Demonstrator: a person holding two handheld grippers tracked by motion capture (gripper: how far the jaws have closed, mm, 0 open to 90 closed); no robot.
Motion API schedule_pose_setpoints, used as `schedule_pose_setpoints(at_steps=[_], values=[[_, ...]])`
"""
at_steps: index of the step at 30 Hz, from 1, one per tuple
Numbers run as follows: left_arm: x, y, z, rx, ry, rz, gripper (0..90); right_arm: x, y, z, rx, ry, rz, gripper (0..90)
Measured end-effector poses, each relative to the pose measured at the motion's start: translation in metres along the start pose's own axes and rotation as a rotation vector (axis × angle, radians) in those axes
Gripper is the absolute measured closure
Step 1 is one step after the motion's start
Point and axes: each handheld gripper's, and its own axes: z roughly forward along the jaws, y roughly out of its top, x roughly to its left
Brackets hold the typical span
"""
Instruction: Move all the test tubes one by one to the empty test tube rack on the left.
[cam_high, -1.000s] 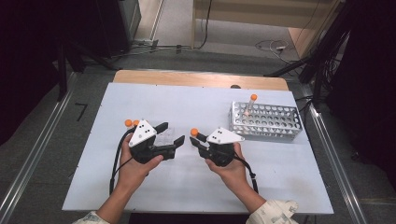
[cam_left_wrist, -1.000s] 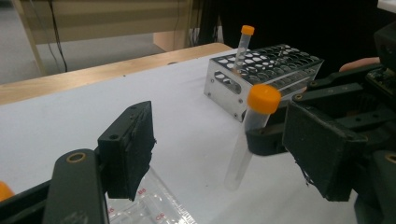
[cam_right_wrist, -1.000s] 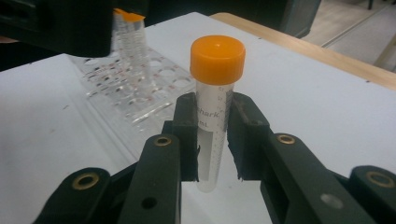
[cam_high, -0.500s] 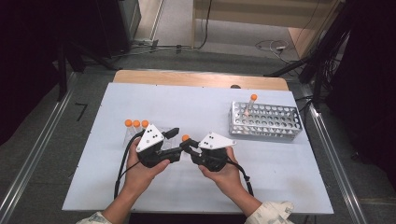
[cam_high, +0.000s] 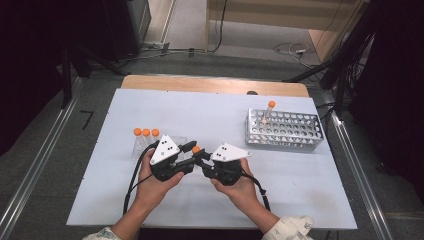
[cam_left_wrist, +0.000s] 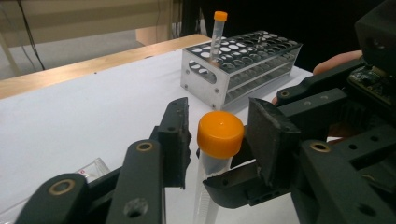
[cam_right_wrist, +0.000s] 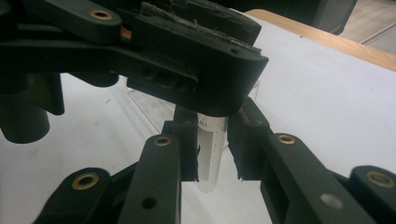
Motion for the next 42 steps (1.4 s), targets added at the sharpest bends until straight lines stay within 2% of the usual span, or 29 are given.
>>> schedule_pose_setpoints(at_steps=[6, 12, 13, 15, 19, 22, 27, 33, 36, 42], values=[[-0.001, -0.001, 0.000, 0.005, 0.012, 0.013, 70.1, 0.000, 0.000, 0.000, 0.004, -0.003, -0.003, 71.6], [-0.001, 0.000, 0.000, 0.005, 0.022, 0.023, 71.4, -0.001, 0.000, 0.000, 0.002, 0.000, 0.001, 69.5], [-0.001, 0.000, 0.000, 0.005, 0.023, 0.022, 71.4, 0.000, 0.000, 0.000, -0.001, 0.000, 0.005, 64.6], [0.000, 0.000, -0.001, -0.002, 0.023, 0.018, 71.5, 0.000, 0.001, 0.000, -0.006, 0.001, 0.018, 49.0], [0.002, 0.004, -0.003, -0.013, 0.041, 0.010, 71.6, 0.002, 0.002, 0.000, -0.034, -0.004, 0.024, 27.8], [0.006, 0.009, -0.006, -0.035, 0.056, -0.009, 71.5, 0.001, 0.002, 0.000, -0.040, -0.016, 0.032, 21.2], [0.013, 0.019, -0.014, -0.063, 0.073, -0.011, 71.5, -0.001, 0.001, 0.001, -0.028, -0.023, 0.038, 20.8], [0.024, 0.031, -0.025, -0.109, 0.106, -0.036, 71.5, -0.001, 0.000, 0.002, -0.022, -0.019, 0.042, 20.7], [0.032, 0.036, -0.032, -0.129, 0.136, -0.047, 71.5, -0.002, -0.001, 0.003, -0.019, -0.019, 0.042, 20.5], [0.050, 0.039, -0.041, -0.149, 0.223, -0.049, 71.5, -0.002, -0.001, 0.003, -0.014, -0.018, 0.047, 20.4]])
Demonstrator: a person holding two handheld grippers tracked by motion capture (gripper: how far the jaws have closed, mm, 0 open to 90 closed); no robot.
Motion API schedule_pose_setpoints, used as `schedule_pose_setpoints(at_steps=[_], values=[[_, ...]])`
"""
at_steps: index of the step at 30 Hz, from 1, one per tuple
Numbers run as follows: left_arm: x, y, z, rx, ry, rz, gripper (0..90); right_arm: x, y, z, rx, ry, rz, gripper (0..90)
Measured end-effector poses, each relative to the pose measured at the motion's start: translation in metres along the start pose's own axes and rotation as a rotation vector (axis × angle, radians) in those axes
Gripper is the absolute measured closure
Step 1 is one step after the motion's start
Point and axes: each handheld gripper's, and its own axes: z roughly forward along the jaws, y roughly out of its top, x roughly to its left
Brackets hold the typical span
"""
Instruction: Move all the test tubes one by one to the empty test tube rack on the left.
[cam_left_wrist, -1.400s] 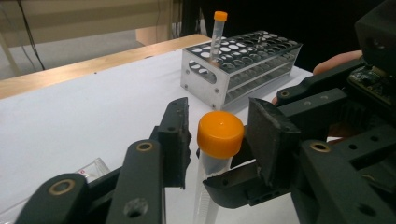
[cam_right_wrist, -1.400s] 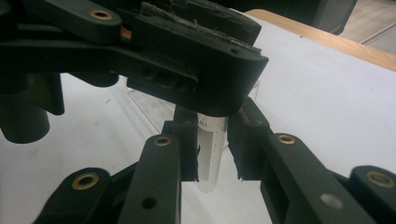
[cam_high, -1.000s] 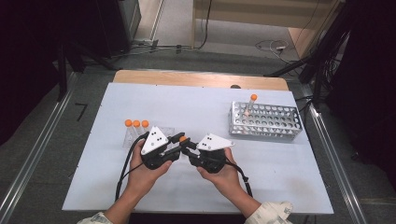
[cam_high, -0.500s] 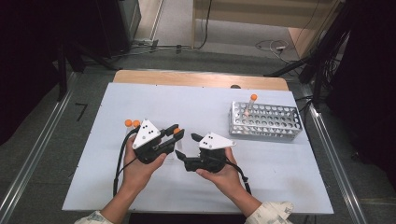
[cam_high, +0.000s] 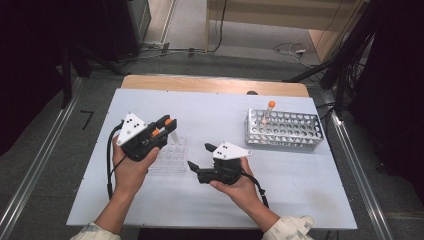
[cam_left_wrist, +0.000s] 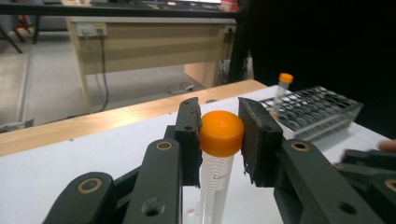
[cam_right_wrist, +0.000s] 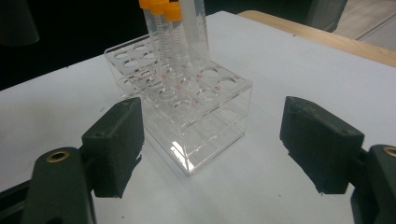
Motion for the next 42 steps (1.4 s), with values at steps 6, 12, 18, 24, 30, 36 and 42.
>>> schedule_pose_setpoints(at_steps=[6, 12, 18, 24, 30, 36, 42], values=[[0.011, -0.004, 0.002, 0.019, 0.063, 0.026, 71.5, 0.000, 0.000, 0.000, -0.001, -0.002, 0.000, 20.5], [0.017, -0.010, 0.007, 0.042, 0.087, 0.030, 71.4, -0.001, 0.000, 0.000, -0.001, -0.001, -0.005, 20.5], [0.022, -0.016, 0.009, 0.062, 0.094, 0.026, 71.4, -0.001, 0.000, -0.001, -0.005, -0.003, -0.001, 20.6], [0.022, -0.025, 0.013, 0.099, 0.093, 0.024, 71.4, 0.000, 0.000, -0.001, -0.001, -0.002, -0.001, 20.6], [0.023, -0.036, 0.020, 0.172, 0.100, 0.037, 71.1, 0.000, 0.001, -0.001, -0.001, 0.000, -0.005, 20.6], [0.023, -0.038, 0.021, 0.187, 0.100, 0.044, 70.9, 0.000, 0.001, -0.001, -0.002, 0.001, -0.005, 20.6], [0.023, -0.038, 0.020, 0.186, 0.090, 0.034, 67.0, 0.000, 0.000, -0.001, 0.001, 0.000, -0.008, 20.6]])
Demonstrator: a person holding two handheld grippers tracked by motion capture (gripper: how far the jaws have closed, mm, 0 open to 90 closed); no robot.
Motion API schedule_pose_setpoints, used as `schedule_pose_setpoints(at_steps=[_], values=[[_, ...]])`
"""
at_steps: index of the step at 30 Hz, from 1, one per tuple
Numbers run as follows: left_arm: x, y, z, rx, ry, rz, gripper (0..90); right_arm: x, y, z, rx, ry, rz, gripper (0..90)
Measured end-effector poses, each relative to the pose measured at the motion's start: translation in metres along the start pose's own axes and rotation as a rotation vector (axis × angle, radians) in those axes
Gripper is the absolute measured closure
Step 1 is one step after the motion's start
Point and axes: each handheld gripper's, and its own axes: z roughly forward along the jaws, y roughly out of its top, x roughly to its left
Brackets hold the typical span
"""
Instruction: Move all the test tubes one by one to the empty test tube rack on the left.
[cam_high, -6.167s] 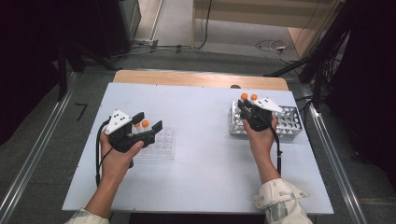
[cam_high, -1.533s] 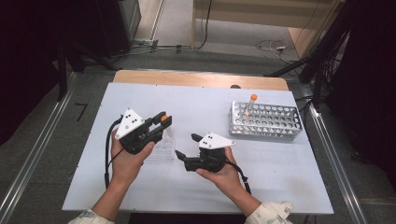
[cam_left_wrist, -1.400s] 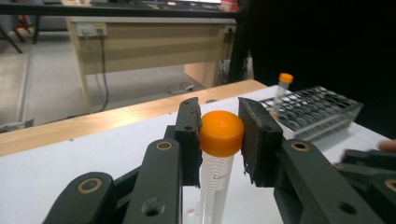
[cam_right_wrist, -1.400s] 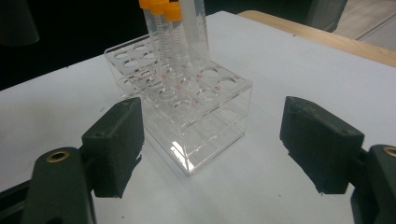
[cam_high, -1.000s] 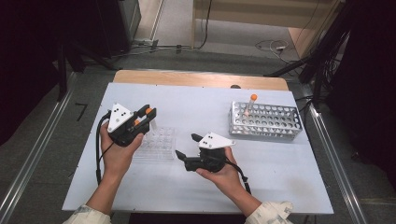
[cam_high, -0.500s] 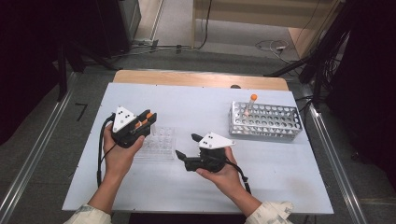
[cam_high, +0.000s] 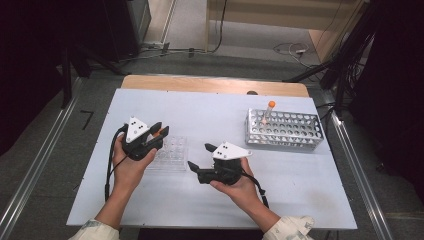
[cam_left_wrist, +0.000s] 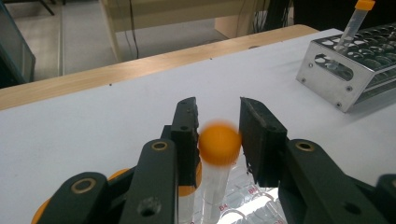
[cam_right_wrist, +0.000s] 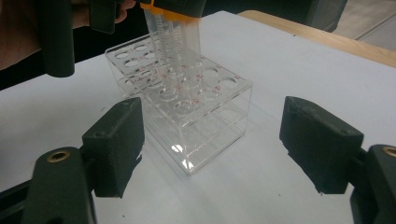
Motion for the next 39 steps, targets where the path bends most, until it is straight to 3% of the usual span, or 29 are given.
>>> schedule_pose_setpoints(at_steps=[6, 9, 15, 20, 25, 29, 39], values=[[-0.001, 0.001, -0.001, -0.020, -0.029, -0.029, 57.3, 0.000, 0.000, 0.000, -0.001, -0.002, 0.001, 20.6], [-0.003, 0.003, -0.003, -0.017, -0.076, -0.074, 55.0, -0.002, 0.000, 0.000, -0.002, -0.006, 0.002, 20.6], [-0.011, 0.010, -0.009, -0.033, -0.135, -0.097, 43.0, -0.007, 0.001, -0.002, -0.007, -0.019, 0.013, 20.6], [-0.015, 0.010, -0.009, -0.033, -0.137, -0.103, 34.4, -0.019, 0.004, -0.006, -0.007, -0.048, 0.035, 20.5], [-0.016, 0.010, -0.009, -0.033, -0.131, -0.100, 31.9, -0.036, 0.007, -0.012, -0.020, -0.102, 0.053, 20.5], [-0.016, 0.010, -0.009, -0.039, -0.128, -0.100, 30.3, -0.054, 0.010, -0.019, -0.035, -0.171, 0.067, 20.6], [-0.019, 0.011, -0.008, -0.040, -0.132, -0.093, 29.8, -0.113, 0.009, -0.040, -0.067, -0.380, 0.167, 20.7]])
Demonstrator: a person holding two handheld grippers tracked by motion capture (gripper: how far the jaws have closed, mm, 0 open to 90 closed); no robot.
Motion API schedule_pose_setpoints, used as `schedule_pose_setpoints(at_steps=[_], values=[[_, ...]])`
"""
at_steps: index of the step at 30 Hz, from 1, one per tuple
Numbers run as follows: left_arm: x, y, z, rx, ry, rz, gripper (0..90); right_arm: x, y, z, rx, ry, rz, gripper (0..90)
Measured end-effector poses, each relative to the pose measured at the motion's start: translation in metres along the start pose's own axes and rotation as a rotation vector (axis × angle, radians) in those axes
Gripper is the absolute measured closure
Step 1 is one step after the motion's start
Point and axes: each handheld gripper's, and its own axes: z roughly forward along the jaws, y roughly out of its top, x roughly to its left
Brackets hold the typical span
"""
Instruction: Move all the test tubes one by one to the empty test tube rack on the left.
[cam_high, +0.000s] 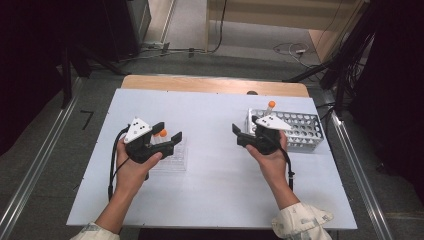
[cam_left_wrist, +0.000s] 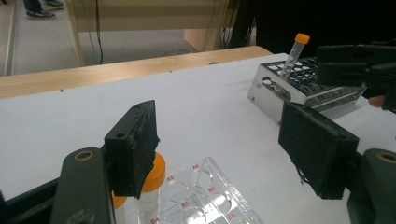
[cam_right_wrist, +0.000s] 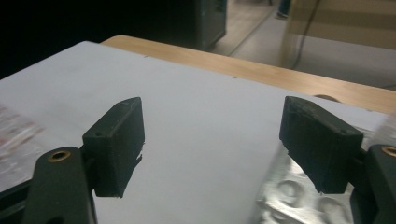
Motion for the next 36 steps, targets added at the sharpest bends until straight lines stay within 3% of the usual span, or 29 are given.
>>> schedule_pose_setpoints(at_steps=[8, 12, 16, 21, 27, 36], values=[[0.000, -0.001, 0.001, 0.007, -0.003, 0.002, 29.8, -0.045, -0.002, 0.005, -0.037, -0.175, 0.105, 22.5], [0.000, -0.001, 0.002, 0.007, -0.006, -0.001, 29.8, -0.058, -0.001, 0.014, -0.044, -0.270, 0.106, 25.7], [0.000, -0.001, 0.001, 0.007, -0.006, -0.001, 29.8, -0.069, 0.001, 0.023, -0.040, -0.317, 0.131, 32.8], [-0.001, -0.001, 0.001, 0.009, -0.009, -0.001, 29.8, -0.077, -0.004, 0.036, -0.004, -0.315, 0.140, 43.3], [0.000, -0.002, 0.002, 0.012, -0.010, -0.001, 29.9, -0.080, -0.007, 0.044, 0.018, -0.321, 0.155, 48.6], [-0.002, -0.002, 0.002, 0.013, -0.014, 0.002, 29.9, -0.081, -0.007, 0.050, 0.064, -0.331, 0.134, 65.8]])
